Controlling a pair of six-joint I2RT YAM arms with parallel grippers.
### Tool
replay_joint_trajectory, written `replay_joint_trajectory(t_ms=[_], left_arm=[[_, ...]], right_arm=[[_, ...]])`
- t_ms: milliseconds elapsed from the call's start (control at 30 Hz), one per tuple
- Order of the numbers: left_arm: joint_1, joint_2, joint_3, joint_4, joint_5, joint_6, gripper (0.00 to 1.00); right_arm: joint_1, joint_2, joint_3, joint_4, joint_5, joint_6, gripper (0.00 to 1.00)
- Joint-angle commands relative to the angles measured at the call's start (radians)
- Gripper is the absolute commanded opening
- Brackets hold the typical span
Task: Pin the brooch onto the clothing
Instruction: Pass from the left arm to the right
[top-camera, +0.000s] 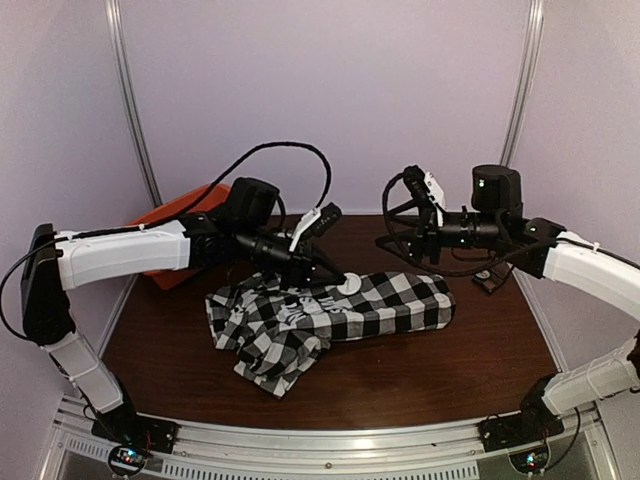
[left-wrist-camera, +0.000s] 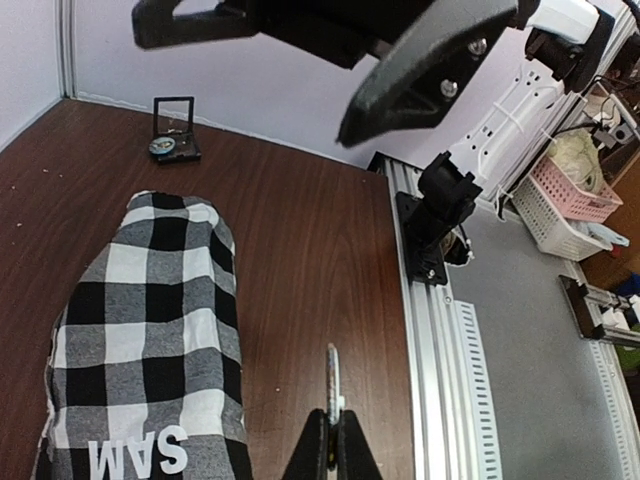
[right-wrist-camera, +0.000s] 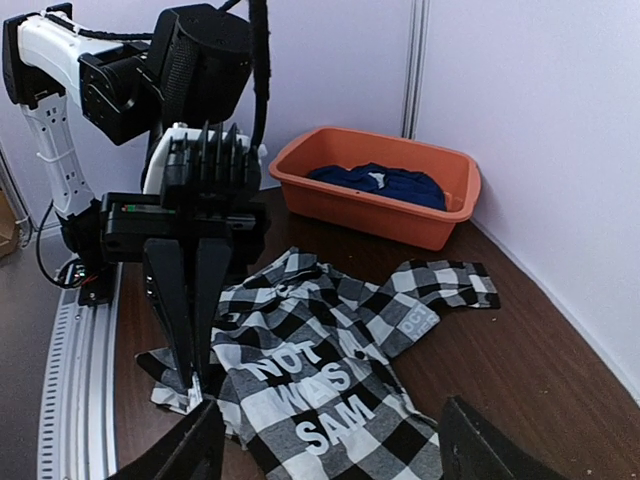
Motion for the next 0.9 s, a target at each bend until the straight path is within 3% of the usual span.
replay_joint_trajectory(t_ms=[0,67,167,300,433,667,767,867], left_arm=[[0.042,-0.035,-0.082,0.136,0.129,-0.123,0.00],[0.057,-0.028,-0.106,0.186,0.172,-0.175,0.00],[0.063,-0.015,-0.089,0.130,0.164,-0.154,0.00],[0.066,-0.001,-0.089,0.099,0.156,-0.134,0.00],[0.066,0.001,-0.106,0.149,0.171,-0.160,0.00],[0.068,-0.056,-0.190,0.334,0.168,-0.229,0.00],[0.071,-0.065,-0.197,0.347,0.166,-0.231,0.00],[0.075,-0.066,-0.200,0.354,0.171,-0.233,0.00]], right_arm=[[0.046,0.065,0.007,-0.032,-0.097,0.132,0.73],[0.056,0.085,0.000,-0.001,-0.127,0.165,0.68],[0.068,0.114,0.019,-0.039,-0.156,0.170,0.63],[0.092,0.148,0.049,-0.135,-0.129,0.125,0.63],[0.103,0.183,0.054,-0.116,-0.131,0.139,0.60],[0.112,0.221,-0.017,0.152,-0.205,0.325,0.52],[0.111,0.226,-0.080,0.343,-0.238,0.436,0.46],[0.112,0.240,-0.097,0.392,-0.250,0.464,0.43]])
